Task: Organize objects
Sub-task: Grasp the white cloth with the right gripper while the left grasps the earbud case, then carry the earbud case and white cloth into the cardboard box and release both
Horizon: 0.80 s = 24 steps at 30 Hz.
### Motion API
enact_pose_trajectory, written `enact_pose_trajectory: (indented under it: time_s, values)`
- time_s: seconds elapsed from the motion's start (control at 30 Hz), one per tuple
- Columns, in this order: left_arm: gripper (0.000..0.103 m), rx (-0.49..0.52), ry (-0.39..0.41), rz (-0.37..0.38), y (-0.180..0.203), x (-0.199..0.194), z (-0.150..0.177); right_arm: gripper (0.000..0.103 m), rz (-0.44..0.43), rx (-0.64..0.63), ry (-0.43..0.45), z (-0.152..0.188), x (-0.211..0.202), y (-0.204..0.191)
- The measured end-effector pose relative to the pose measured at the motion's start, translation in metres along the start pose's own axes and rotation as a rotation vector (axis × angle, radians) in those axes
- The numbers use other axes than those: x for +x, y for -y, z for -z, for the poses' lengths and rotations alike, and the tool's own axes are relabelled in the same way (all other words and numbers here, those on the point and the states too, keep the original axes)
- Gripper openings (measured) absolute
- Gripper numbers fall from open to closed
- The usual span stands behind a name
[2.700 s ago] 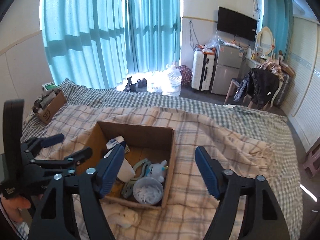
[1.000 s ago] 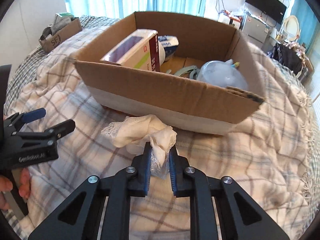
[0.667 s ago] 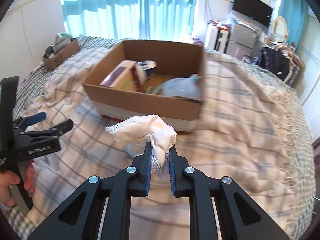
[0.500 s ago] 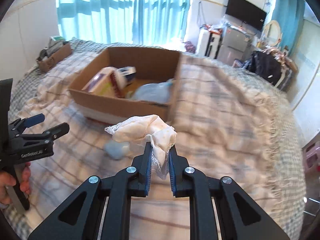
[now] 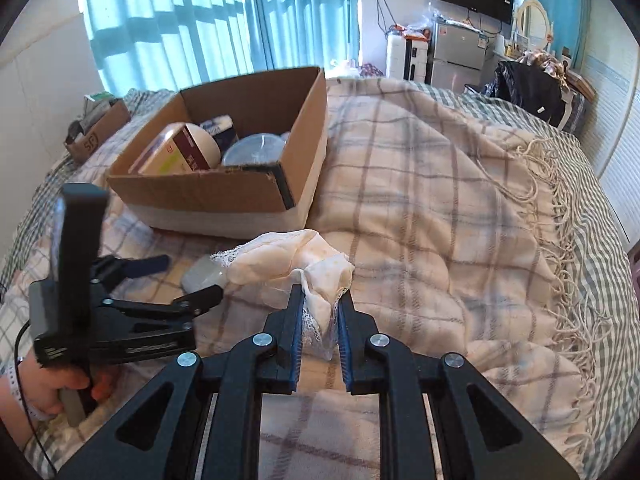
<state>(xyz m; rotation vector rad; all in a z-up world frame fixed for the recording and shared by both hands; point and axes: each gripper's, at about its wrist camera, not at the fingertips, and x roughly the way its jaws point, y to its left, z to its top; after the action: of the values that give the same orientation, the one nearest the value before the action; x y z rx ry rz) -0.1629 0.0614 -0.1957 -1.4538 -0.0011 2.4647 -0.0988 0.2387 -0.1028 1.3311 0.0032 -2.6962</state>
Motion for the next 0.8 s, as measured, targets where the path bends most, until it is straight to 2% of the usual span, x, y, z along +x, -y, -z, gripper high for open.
enact_pose_trajectory:
  time_s: [0.07, 0.1, 0.17, 0.3, 0.5, 0.6, 0.8]
  values:
    - [0.072, 0.012, 0.002, 0.010, 0.002, 0.003, 0.000, 0.014, -0.005, 0.005, -0.013, 0.000, 0.004, 0.001]
    - [0.062, 0.017, 0.004, 0.028, 0.002, 0.002, 0.000, 0.014, -0.005, 0.008, -0.017, 0.001, 0.006, 0.001]
    - [0.051, 0.023, 0.010, 0.050, 0.003, -0.001, 0.001, 0.014, -0.005, 0.009, -0.026, 0.001, 0.008, 0.002]
    - [0.051, -0.008, 0.014, 0.072, -0.003, -0.014, 0.006, 0.014, -0.002, 0.008, -0.031, 0.003, 0.008, 0.001]
    - [0.051, -0.067, 0.010, 0.049, -0.015, -0.055, 0.021, 0.014, 0.052, -0.032, -0.033, 0.003, -0.002, -0.012]
    - [0.051, -0.033, 0.034, 0.017, -0.018, -0.080, 0.028, 0.014, 0.069, -0.071, -0.011, 0.002, -0.020, -0.030]
    - [0.051, -0.048, 0.111, -0.002, -0.021, -0.137, 0.028, 0.014, 0.027, -0.077, 0.078, -0.005, -0.078, -0.059]
